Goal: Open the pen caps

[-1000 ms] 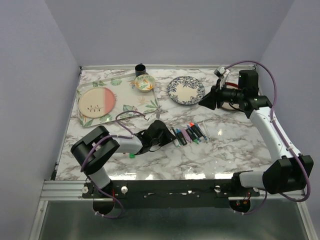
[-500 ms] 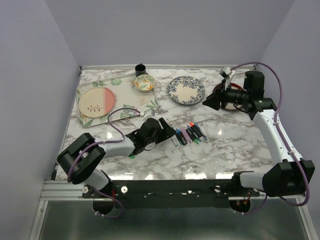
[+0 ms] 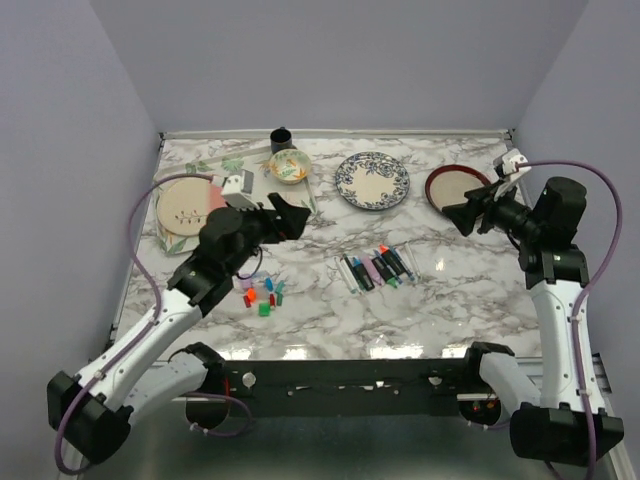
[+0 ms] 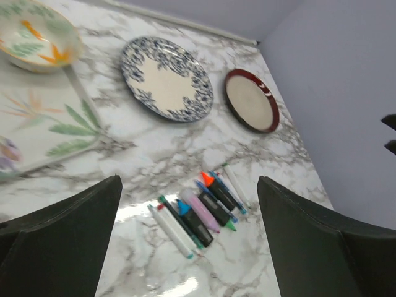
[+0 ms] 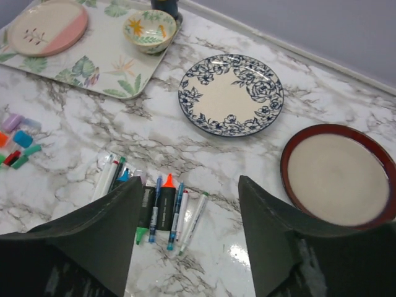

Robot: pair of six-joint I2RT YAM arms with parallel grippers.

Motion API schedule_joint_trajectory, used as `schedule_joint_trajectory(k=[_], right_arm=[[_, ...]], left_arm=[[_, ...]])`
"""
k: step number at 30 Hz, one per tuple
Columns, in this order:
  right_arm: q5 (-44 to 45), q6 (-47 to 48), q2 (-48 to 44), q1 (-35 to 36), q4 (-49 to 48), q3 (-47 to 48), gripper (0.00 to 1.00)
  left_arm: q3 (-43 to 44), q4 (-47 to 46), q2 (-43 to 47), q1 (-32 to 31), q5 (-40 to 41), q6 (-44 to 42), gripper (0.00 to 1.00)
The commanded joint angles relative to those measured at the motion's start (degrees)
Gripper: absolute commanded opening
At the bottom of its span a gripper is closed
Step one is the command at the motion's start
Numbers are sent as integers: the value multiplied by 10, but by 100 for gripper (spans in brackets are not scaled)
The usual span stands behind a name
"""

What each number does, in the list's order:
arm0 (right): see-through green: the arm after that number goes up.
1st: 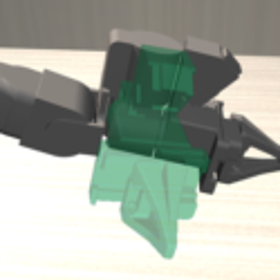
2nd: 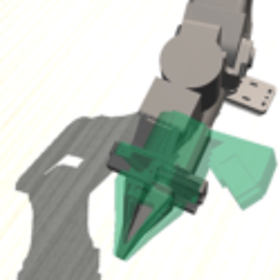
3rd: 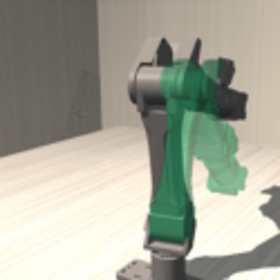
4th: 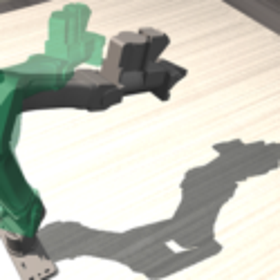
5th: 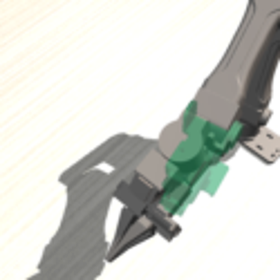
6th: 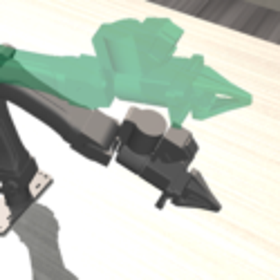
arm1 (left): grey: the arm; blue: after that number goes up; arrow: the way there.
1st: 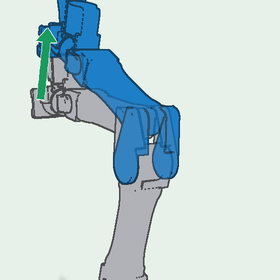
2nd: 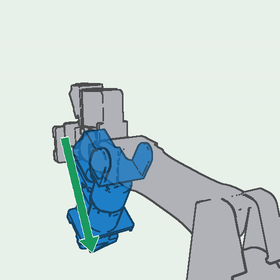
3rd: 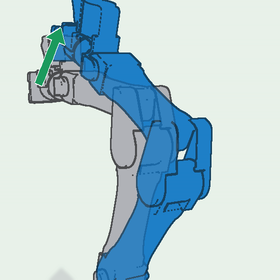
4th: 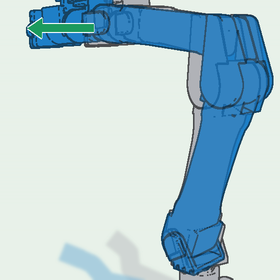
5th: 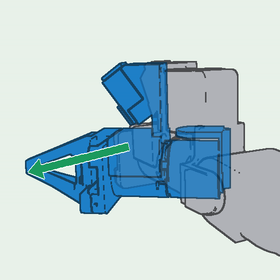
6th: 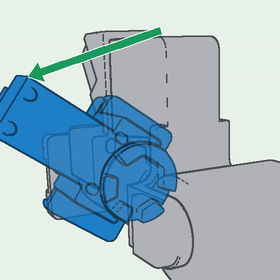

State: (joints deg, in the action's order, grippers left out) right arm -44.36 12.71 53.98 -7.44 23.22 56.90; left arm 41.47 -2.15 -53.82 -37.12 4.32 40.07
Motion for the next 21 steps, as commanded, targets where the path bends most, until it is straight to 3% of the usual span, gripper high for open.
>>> schedule_joint_trajectory(k=[1, 4, 7, 11, 21], right_arm=[[40, -20, -26, -33, 7, 19, 73], [67, -50, -34, -41, 7, 25, 75], [182, -111, -47, -41, -2, 32, 95], [243, -182, -62, -42, 9, 48, 96], [264, -181, -96, -41, 3, 13, 97]], left_arm=[[65, 171, 57, 115, -42, -138, 99], [97, 228, 76, 154, -43, -197, 99], [112, 276, 95, 164, 6, -259, 99], [85, 287, 137, 164, 39, -296, 99], [19, 255, 178, 164, 45, -298, 99]])
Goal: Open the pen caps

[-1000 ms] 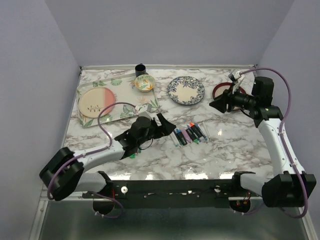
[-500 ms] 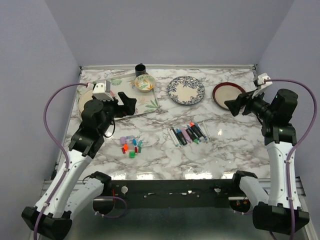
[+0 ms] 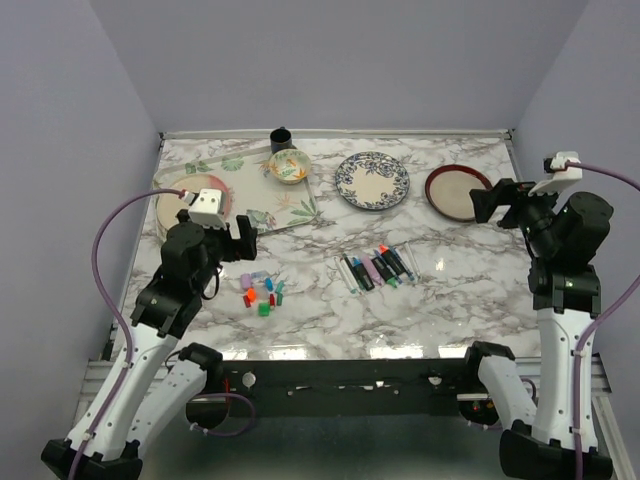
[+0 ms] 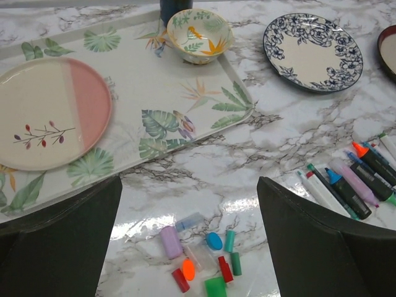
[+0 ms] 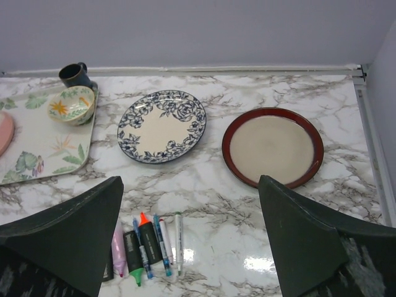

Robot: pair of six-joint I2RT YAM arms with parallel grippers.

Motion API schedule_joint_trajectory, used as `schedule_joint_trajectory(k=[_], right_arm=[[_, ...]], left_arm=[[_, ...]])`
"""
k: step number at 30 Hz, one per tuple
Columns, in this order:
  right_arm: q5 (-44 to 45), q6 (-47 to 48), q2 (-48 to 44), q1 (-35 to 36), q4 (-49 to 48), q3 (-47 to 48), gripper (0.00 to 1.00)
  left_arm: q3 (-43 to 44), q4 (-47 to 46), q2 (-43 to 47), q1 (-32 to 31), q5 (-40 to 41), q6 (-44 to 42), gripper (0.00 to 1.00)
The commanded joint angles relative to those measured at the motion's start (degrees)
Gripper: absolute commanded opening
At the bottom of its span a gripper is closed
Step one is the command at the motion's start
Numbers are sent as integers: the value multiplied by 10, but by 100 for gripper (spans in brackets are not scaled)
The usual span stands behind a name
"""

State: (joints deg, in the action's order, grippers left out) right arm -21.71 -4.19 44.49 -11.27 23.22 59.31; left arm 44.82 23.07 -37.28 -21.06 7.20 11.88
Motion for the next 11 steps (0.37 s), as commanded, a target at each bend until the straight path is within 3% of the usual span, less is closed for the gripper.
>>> schedule_joint_trajectory(k=[1, 11], right_arm=[[36, -11, -2, -2, 5, -11, 98], [19, 0, -5, -2, 10, -8, 99]], left_arm=[[-17, 1, 15, 3, 17, -16, 99], [-24, -2, 26, 3, 24, -16, 99]])
